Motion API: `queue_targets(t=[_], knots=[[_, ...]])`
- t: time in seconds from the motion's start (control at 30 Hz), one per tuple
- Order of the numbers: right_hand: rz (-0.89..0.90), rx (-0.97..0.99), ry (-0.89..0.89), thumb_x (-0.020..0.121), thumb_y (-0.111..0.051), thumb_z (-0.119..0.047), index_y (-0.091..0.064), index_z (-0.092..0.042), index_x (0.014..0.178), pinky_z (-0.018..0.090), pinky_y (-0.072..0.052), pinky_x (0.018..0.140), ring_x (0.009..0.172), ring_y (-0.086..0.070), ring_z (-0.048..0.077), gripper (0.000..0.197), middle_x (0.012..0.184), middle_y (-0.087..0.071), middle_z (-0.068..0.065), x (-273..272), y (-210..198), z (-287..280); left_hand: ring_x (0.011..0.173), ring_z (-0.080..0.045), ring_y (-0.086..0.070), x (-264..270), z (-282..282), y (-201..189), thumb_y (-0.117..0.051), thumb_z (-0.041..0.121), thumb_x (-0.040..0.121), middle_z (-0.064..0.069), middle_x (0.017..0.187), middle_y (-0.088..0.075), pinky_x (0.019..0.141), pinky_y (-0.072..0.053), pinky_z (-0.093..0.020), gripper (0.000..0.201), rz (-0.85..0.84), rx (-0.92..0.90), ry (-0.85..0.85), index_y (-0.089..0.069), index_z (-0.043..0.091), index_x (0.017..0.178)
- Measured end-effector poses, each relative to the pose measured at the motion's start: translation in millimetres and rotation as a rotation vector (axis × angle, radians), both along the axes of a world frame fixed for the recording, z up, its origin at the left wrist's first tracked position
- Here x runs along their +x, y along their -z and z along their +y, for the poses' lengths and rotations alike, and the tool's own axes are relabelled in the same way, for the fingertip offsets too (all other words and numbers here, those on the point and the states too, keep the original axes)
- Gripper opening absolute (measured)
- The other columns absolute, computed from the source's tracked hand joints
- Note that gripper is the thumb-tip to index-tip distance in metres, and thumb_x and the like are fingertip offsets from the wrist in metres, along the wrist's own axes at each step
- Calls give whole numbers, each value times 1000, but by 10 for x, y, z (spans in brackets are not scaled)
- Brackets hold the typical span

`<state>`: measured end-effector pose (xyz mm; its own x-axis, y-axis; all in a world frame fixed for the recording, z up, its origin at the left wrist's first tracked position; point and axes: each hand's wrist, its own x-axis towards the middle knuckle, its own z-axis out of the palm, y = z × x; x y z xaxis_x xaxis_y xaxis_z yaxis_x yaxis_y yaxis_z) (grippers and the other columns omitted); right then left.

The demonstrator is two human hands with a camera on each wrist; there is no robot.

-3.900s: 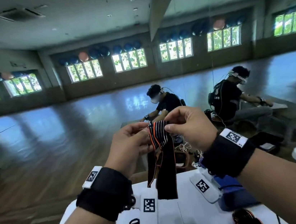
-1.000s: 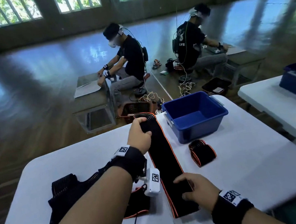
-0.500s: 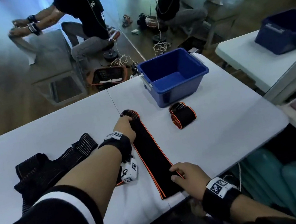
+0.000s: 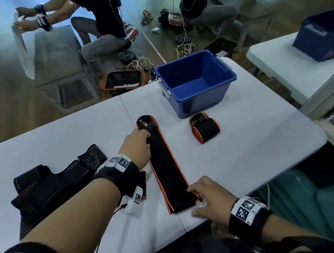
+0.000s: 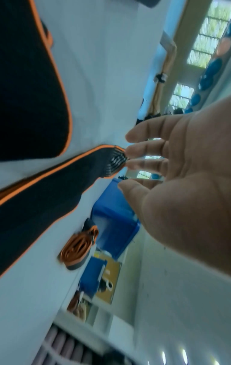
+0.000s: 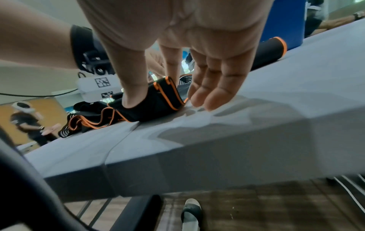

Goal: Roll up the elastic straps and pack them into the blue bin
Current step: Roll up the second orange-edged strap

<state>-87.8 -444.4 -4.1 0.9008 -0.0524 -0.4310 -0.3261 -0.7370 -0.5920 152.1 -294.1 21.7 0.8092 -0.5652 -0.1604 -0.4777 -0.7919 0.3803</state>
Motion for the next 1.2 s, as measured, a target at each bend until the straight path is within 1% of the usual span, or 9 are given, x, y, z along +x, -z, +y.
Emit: queue_targets(t=[0.1,0.2,0.3,0.37,0.53,0.73,0.97,1.07,1.2], knots=[[-50,-63,-97,89,-67,-25,-47,-29,140,16,-39,98,112,-51,9,55,129,-43,-9,37,-15,5,109,-23,-60,-486,202,-112,-54,7,90,-1,119,-60,97,-49,-37,38,83,-15,165,-60,20,126],[-91,-88,-170,92,-63,-16,-47,-25,140,13,-34,93,105,-50,8,52,132,-43,-6,64,-1,34,113,-17,-58,-1032,401,-92,-53,4,85,3,123,-58,100,-47,-33,48,157,-21,253,-59,21,130],[-124,-84,-206,90,-61,-11,-49,-22,139,17,-38,98,115,-50,13,51,132,-44,-4,72,44,54,124,-14,-52,-1388,515,64,-58,5,83,5,133,-52,107,-39,-23,55,205,-24,208,-56,21,135],[-147,-78,-229,89,-59,-7,-51,-19,137,24,-40,102,119,-49,18,50,131,-46,0,79,72,59,126,-15,-50,-1502,559,191,-65,8,81,4,136,-50,102,-32,-14,60,220,5,157,-53,19,139],[-236,-42,-238,85,-57,1,-58,-13,130,29,-44,100,115,-52,23,47,126,-53,5,77,100,47,119,-19,-55,-1667,580,381,-76,12,74,0,128,-57,100,-39,-18,60,210,-42,22,-60,15,132],[-262,-18,-217,86,-60,1,-65,-12,122,31,-46,101,111,-58,22,39,120,-59,4,98,137,43,118,-25,-57,-1773,537,428,-79,23,79,-5,128,-60,102,-44,-29,42,123,-75,-19,-72,10,119],[-215,-9,-187,91,-65,-15,-70,-24,120,29,-45,97,105,-61,20,31,113,-66,3,143,126,17,102,-18,-63,-1815,536,443,-73,32,86,-1,116,-64,90,-47,-26,27,121,-137,-93,-76,18,109],[-163,39,-28,92,-66,-22,-65,-24,122,30,-48,92,99,-63,19,30,106,-69,2,190,92,13,95,-15,-63,-1780,500,396,-70,35,88,4,103,-67,84,-48,-29,27,157,-202,-235,-69,25,113],[-104,57,128,93,-66,-27,-51,-22,125,28,-48,73,79,-61,15,35,85,-64,-1,298,99,35,86,-10,-62,-1697,422,364,-71,37,89,11,89,-65,76,-43,-25,38,224,-233,-383,-55,27,121]])
